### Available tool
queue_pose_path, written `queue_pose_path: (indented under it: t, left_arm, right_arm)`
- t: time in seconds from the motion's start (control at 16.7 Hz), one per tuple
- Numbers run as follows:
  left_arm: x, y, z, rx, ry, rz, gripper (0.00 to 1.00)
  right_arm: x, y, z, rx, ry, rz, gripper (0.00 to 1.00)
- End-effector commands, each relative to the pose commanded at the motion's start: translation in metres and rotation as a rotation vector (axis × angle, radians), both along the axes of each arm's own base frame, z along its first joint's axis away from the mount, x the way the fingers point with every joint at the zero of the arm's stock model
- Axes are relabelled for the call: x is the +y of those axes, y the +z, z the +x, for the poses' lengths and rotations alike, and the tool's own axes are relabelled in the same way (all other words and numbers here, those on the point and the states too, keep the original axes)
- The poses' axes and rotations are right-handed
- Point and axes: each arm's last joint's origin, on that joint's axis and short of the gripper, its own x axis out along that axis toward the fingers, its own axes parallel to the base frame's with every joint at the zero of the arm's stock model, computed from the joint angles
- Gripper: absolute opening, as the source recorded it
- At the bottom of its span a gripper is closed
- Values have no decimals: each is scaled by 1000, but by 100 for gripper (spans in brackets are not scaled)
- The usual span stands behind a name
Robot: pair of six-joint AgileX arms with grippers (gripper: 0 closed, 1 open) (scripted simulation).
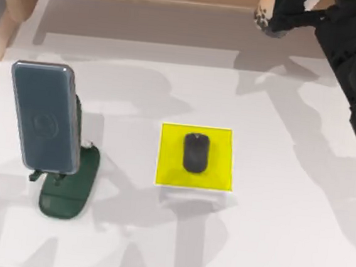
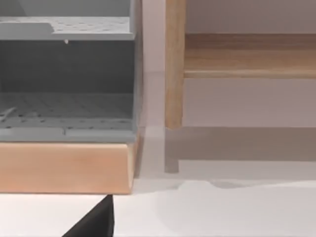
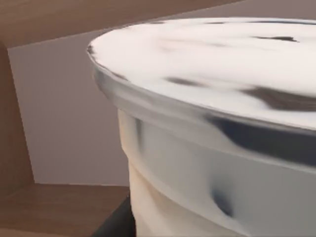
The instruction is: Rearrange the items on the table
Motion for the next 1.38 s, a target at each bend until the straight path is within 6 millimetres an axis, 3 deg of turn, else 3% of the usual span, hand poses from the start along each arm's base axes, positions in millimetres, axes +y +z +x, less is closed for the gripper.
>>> queue_pose_path:
  t: [0.3,0.54,0.78,1.08,1.38]
  left_arm:
    - [0,0,0,0,0,0,100]
    - [0,0,0,0,0,0,100]
    - [0,0,0,0,0,0,100]
    - [0,0,0,0,0,0,100]
    - [0,0,0,0,0,0,100]
  right_arm:
    - [57,19,-7,20,44,51,0]
    - [85,16,-7,92,17,43,0]
    - [100,8,2,165,-57,-1,0]
    - [116,20,14,176,-125,-25,0]
    - [102,37,49,179,-285,-96,0]
